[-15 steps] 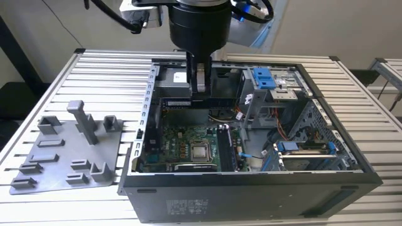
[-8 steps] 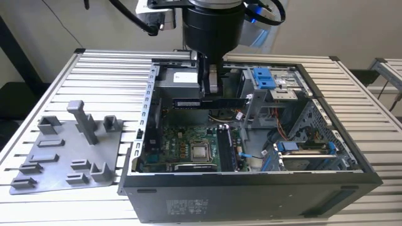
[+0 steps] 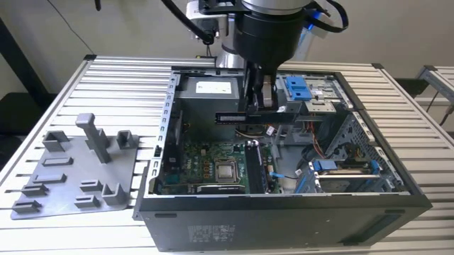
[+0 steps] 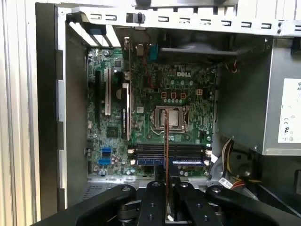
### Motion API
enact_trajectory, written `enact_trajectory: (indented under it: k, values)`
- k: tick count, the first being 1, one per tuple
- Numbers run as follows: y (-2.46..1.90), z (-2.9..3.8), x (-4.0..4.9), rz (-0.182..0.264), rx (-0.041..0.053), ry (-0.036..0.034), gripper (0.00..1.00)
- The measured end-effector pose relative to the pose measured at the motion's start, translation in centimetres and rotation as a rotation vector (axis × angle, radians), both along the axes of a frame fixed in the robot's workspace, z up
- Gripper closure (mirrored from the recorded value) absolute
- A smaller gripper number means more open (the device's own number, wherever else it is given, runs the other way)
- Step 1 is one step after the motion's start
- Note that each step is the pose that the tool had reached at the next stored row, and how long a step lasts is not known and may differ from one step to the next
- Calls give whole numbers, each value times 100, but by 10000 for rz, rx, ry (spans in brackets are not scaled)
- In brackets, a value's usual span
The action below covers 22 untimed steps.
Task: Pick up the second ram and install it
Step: 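Pick up the second ram and move it above second insertion slot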
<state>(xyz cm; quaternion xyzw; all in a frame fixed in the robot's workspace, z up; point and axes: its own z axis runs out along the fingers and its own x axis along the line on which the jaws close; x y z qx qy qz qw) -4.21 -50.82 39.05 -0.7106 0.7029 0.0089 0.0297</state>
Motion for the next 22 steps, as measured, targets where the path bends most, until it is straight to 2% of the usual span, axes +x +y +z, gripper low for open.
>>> enact_trajectory:
  k: [3,6,13,20,22]
  values:
    - [0,-5,136,0,0,0,86]
    - [-1,-9,216,-57,0,0,86]
    - [13,-14,298,-333,-1,1,86]
    - [14,-13,312,-334,-2,1,86]
    - [34,-13,313,-334,-1,0,86]
